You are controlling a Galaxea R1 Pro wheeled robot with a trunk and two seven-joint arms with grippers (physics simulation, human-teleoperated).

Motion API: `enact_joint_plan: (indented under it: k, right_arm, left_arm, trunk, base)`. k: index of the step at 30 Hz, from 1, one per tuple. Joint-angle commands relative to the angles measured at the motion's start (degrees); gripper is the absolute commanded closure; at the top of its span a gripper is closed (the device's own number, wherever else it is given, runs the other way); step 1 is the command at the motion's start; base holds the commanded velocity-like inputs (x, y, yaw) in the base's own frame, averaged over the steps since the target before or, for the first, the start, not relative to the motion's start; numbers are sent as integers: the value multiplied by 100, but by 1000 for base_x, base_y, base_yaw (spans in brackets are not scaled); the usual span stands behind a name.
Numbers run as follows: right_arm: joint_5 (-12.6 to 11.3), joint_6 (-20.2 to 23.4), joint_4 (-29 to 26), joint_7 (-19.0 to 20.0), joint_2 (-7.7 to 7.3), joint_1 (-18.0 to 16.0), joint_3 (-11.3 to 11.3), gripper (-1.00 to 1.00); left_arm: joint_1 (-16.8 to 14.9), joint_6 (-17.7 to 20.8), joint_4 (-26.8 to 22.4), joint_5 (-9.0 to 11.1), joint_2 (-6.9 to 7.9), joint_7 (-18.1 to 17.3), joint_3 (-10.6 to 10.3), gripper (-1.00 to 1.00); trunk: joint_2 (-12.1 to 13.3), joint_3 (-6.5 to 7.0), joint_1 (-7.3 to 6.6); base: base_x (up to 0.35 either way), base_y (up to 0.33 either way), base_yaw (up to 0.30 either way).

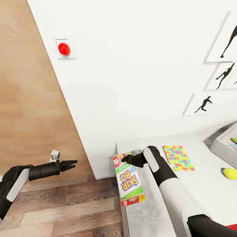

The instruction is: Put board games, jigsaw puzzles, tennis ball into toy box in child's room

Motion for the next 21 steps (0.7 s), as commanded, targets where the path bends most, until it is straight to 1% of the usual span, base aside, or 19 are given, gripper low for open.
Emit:
enact_joint_plan:
  k: [1, 21]
  right_arm:
    - [-59, 12, -5, -60, -1, -4, 7, -100]
    - [-59, 12, -5, -60, -1, -5, 14, -100]
  left_arm:
    - [-4, 25, 0, -3, 1, -17, 3, -100]
    - [-4, 24, 0, -3, 0, -17, -13, -100]
  trunk:
    - [-6, -7, 1]
    - [-6, -6, 1]
  base:
    - [0, 19, 0]
    - [0, 2, 0]
